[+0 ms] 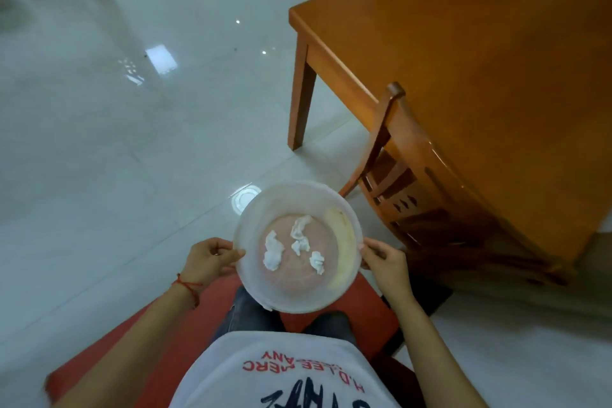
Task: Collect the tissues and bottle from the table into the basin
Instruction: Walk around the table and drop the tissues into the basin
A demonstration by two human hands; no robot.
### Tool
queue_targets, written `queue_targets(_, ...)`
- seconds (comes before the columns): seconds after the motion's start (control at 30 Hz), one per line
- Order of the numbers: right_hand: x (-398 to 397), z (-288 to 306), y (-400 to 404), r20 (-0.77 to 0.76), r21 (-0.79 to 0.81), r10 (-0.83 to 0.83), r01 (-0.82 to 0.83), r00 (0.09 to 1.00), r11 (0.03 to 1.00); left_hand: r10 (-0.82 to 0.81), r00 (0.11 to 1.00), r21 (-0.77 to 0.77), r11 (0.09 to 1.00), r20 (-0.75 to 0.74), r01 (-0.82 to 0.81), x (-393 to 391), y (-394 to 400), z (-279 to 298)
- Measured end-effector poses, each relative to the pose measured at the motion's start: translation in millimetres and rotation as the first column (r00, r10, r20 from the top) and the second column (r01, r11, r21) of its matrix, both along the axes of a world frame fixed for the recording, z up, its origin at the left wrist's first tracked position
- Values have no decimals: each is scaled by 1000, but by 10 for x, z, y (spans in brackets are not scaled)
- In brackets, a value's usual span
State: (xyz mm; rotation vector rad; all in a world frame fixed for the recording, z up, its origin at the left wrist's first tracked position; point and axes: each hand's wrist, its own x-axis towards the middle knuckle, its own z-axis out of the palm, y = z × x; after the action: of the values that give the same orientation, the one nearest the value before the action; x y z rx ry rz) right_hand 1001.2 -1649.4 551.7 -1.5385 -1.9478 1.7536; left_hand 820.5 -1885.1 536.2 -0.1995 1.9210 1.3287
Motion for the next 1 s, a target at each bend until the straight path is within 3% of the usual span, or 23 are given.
queue_targets(0.3,-1259,-48,-382,9,47,265,-265,964,963,242,970,-18,970,-3,-242,-633,-743,59)
queue_targets(0.53,-2170,-111,-438,-17,65,459,-457,888,887,454,891,-32,891,18,-453,-947,-975,12)
queue_targets(0.77,-3246,-293,-355,-54,29,579,-578,814,816,601,799,-74,797,2,-600,-1524,-969,-101)
queue_targets(1.0,-4369,-287,-67,-98,75,615,-611,782,788,660,750,16,750,33,-661,-2456,-738,-58)
